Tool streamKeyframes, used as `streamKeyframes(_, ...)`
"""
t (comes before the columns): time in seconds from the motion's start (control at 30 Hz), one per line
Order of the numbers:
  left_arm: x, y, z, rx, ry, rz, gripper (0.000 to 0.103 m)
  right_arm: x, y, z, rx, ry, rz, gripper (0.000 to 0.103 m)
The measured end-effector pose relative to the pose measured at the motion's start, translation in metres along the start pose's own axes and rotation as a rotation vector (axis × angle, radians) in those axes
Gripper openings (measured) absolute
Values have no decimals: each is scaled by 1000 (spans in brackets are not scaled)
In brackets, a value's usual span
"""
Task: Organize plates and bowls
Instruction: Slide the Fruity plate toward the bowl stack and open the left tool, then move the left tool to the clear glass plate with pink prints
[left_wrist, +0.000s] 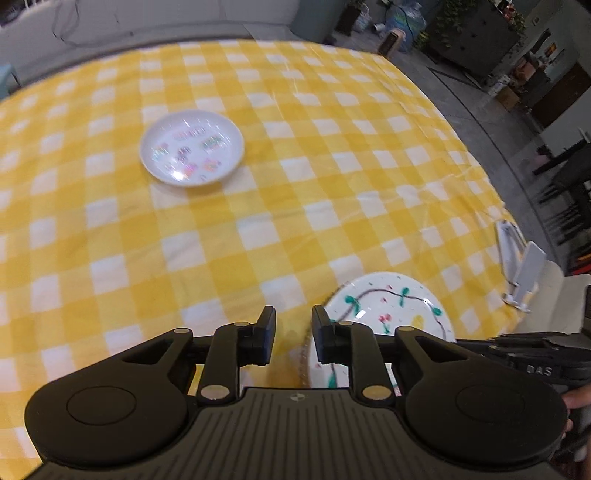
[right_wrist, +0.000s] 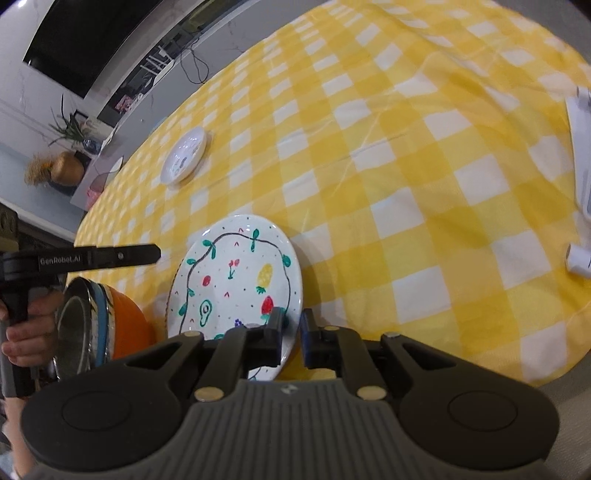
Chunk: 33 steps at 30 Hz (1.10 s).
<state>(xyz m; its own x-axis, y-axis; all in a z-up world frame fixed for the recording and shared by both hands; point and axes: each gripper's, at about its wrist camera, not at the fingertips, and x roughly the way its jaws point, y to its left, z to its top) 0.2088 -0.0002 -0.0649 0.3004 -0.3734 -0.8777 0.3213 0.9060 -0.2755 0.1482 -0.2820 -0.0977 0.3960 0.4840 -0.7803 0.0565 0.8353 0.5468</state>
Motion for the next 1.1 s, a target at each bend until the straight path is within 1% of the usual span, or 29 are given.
streamKeyframes(0.03,-3,-1,0,0,-19,17,29,-1,1,0,-6,-8,-2,13)
streamKeyframes(0.07,-6,-1,0,1,-39,37,34,-2,1,0,-9,-16,0,15)
streamKeyframes(0.1,-9,-2,1,4,-55,58,40,-5,1,0,-11,-26,6,24)
streamKeyframes(0.13,-11,-3,1,9,-69,72,43,-8,1,1,-13,-41,12,35)
streamKeyframes(0.17,-15,-3,1,11,-83,81,48,-11,2,2,-18,-53,18,39)
streamKeyframes(0.27,-25,-1,1,2,-128,95,56,-18,7,4,-49,-91,28,42)
streamKeyframes(0.33,-30,0,2,-12,-152,124,60,-20,9,4,-58,-100,26,51)
streamKeyframes(0.47,-40,3,7,-45,-187,196,65,-22,17,7,-97,-129,-5,53)
streamKeyframes(0.57,-45,8,17,-76,-201,243,66,-30,31,17,-142,-182,-40,56)
streamKeyframes(0.63,-48,12,24,-98,-208,271,66,-37,43,28,-172,-214,-51,62)
streamKeyframes(0.7,-49,17,30,-112,-222,283,66,-42,55,40,-201,-239,-58,63)
streamKeyframes(0.8,-47,24,38,-129,-231,318,66,-37,72,61,-208,-257,-51,63)
streamKeyframes(0.87,-41,31,45,-126,-224,345,66,-26,85,75,-216,-253,-42,63)
streamKeyframes(0.93,-35,41,50,-132,-217,350,66,-12,98,88,-222,-236,-38,63)
streamKeyframes(1.03,-25,59,58,-152,-196,307,64,19,112,108,-236,-193,-44,62)
streamKeyframes(1.07,-22,64,59,-163,-179,298,63,28,115,113,-239,-181,-54,62)
streamKeyframes(1.1,-18,69,61,-177,-160,296,56,38,117,120,-244,-169,-68,58)
